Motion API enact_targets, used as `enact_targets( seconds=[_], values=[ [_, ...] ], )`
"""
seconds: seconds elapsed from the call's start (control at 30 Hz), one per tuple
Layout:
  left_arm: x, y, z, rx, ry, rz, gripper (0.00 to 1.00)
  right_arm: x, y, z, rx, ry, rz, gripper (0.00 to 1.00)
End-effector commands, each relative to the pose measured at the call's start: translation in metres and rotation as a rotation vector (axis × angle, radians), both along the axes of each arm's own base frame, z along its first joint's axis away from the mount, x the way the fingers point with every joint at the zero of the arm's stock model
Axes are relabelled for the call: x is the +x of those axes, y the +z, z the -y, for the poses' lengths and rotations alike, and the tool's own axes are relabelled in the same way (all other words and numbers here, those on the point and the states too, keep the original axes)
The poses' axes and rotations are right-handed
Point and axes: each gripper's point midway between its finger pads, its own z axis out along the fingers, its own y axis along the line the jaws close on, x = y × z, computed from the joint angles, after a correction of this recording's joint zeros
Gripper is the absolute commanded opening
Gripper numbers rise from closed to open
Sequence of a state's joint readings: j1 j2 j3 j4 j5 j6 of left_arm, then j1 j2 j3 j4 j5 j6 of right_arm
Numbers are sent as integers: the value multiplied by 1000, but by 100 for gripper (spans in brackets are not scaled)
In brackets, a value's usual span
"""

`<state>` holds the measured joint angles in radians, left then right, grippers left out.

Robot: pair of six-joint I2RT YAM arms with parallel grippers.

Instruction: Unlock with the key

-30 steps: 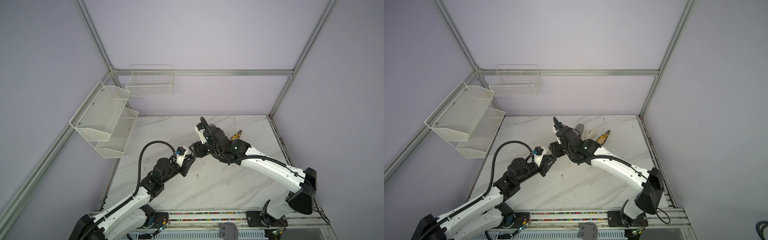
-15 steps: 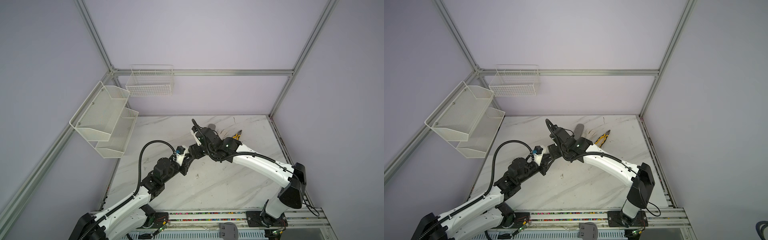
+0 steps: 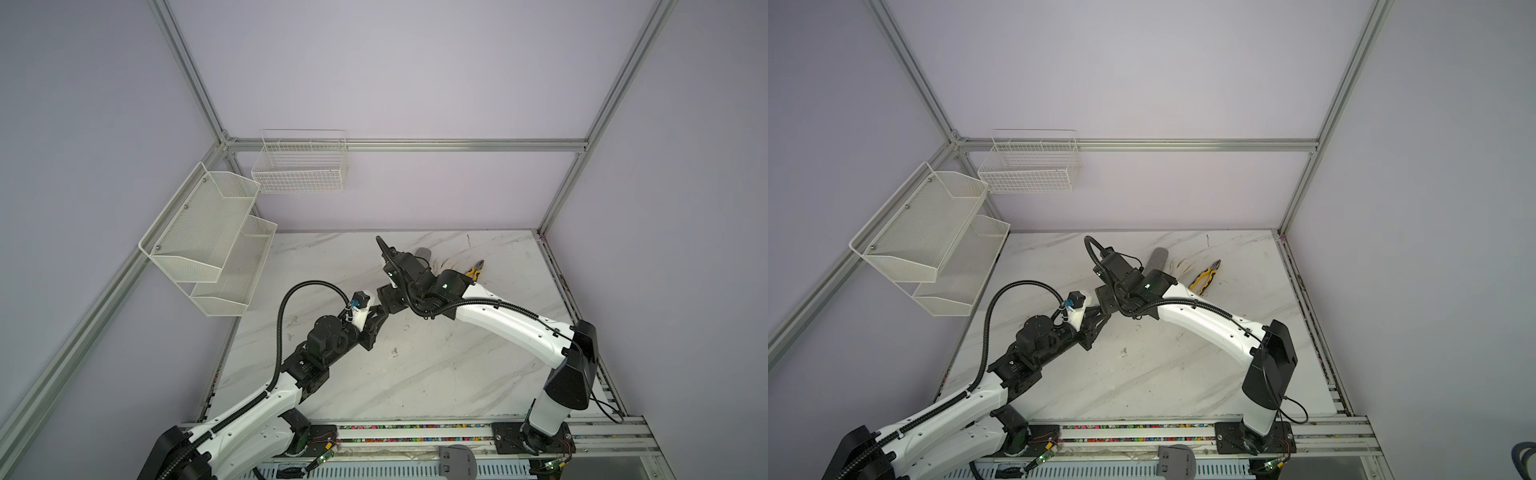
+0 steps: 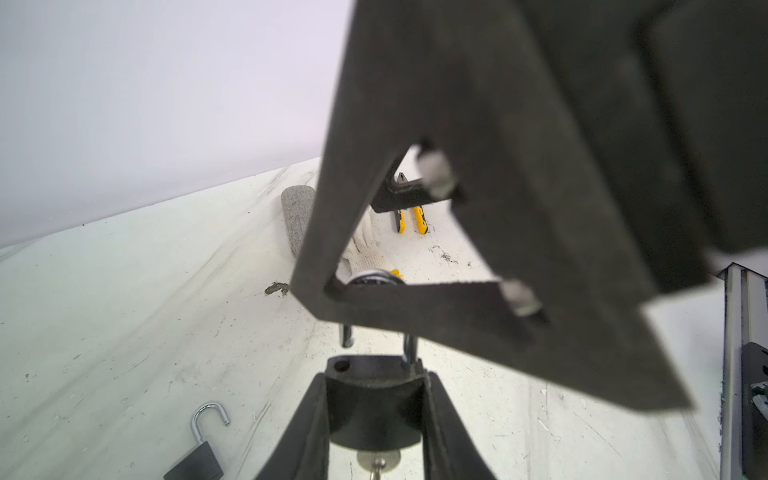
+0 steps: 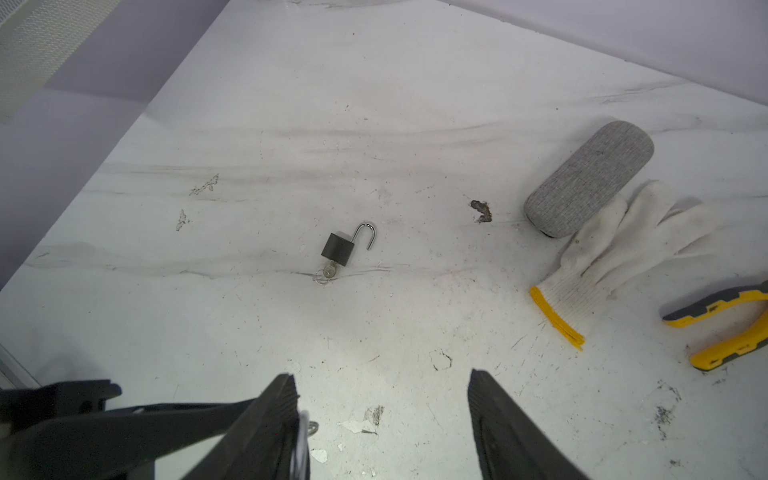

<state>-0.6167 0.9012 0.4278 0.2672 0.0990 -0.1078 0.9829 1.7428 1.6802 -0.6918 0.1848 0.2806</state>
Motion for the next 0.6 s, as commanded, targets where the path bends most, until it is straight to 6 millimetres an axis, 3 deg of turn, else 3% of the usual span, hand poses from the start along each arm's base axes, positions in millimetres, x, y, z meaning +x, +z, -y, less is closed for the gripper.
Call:
enact_targets(
  seconds=[0.0, 0.27, 0.57],
  values=[
    [0, 9, -1, -2, 4, 62, 0, 0, 0, 6, -51, -16, 0, 69],
    [0, 8, -4, 26, 11, 82, 0, 5, -7, 10, -111, -35, -9, 71],
    [1, 7, -7, 33, 24, 86, 0, 13, 1, 11, -103, -52, 1, 73]
  ],
)
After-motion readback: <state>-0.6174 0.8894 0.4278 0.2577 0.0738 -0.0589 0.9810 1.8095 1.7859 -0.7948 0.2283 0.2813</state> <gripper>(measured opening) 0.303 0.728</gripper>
